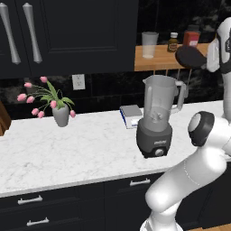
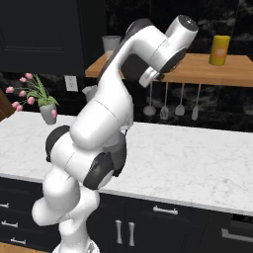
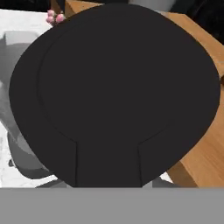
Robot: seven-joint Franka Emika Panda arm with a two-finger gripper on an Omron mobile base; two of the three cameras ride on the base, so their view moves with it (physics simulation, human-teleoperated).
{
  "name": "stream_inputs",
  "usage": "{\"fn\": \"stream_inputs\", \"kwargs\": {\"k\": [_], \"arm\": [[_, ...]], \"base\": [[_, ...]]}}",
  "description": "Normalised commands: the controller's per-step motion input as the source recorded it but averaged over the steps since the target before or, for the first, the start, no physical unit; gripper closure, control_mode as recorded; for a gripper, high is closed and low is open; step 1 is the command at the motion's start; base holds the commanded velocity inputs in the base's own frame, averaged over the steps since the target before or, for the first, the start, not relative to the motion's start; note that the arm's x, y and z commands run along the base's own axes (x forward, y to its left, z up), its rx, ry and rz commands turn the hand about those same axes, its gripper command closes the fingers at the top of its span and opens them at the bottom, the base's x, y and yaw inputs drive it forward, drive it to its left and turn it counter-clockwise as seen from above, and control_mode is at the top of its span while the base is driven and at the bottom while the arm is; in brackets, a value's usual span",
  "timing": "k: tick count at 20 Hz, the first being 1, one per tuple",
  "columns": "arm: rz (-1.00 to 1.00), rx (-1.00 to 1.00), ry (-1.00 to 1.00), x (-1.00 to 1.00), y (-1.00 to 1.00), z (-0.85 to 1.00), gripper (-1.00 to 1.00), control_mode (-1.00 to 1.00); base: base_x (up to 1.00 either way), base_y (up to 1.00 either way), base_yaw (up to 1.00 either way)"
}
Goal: Close the lid blender by securely placing the lid on top.
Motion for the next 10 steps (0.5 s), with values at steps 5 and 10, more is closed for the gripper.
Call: {"fn": "stream_inputs", "kwargs": {"k": [5,10], "arm": [[0.04,-0.10,0.02,-0.10,0.29,-0.16,1.00,-1.00],[0.11,0.00,0.02,-0.09,0.53,-0.08,1.00,-1.00]], "base": [[0.00,0.00,0.00],[0.00,0.00,0.00]]}}
